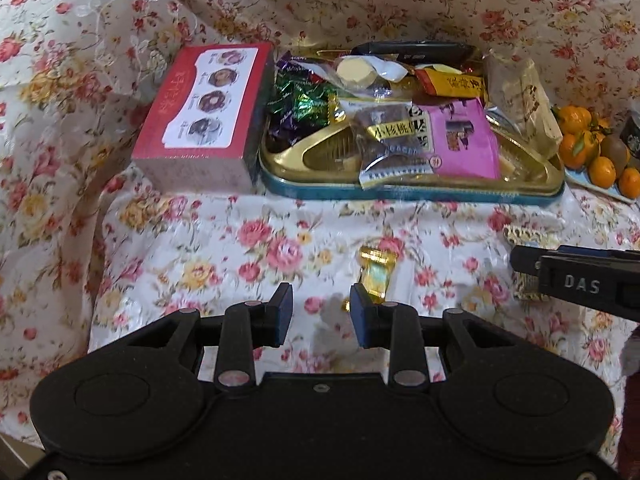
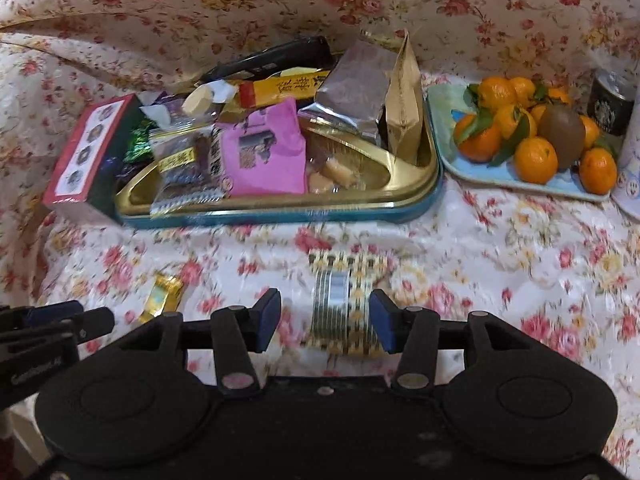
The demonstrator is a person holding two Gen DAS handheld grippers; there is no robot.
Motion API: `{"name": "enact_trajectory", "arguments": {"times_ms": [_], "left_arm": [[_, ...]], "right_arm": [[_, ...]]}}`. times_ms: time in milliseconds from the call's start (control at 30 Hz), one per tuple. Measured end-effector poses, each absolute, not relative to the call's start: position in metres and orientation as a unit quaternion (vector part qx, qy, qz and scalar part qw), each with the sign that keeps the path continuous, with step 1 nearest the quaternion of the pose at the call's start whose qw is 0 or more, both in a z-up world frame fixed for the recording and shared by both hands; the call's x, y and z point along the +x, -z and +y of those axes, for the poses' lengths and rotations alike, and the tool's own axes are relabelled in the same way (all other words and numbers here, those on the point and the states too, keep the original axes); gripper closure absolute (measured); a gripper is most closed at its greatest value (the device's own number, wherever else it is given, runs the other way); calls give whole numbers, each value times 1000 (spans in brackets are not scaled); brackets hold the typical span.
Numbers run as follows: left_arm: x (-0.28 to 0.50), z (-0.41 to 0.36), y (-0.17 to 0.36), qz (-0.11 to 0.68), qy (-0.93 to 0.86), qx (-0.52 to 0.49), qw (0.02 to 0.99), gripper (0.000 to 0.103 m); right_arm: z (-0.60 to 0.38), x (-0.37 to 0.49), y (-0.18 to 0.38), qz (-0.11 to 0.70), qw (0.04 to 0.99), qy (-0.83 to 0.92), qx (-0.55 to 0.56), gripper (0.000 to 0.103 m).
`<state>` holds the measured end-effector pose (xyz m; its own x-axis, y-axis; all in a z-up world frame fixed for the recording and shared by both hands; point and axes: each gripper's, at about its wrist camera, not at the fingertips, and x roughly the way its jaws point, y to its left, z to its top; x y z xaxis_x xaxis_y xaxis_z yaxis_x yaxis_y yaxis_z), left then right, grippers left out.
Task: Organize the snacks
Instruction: 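Move both tools to the sofa, lowering onto the gold candy and patterned packet, then close the left tool on the gold candy while the right tool grasps the brown-gold patterned packet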
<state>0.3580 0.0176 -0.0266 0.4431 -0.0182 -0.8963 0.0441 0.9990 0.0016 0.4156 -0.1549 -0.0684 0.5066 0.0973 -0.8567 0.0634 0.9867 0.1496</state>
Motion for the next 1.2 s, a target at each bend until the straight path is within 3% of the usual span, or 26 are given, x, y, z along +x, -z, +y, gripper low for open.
{"name": "enact_trajectory", "arguments": {"times_ms": [1200], "left_arm": [[380,-10,60,514,72,30,854,58]], "right_arm": [[-156,431,94,492,869,-14,45,47]]}}
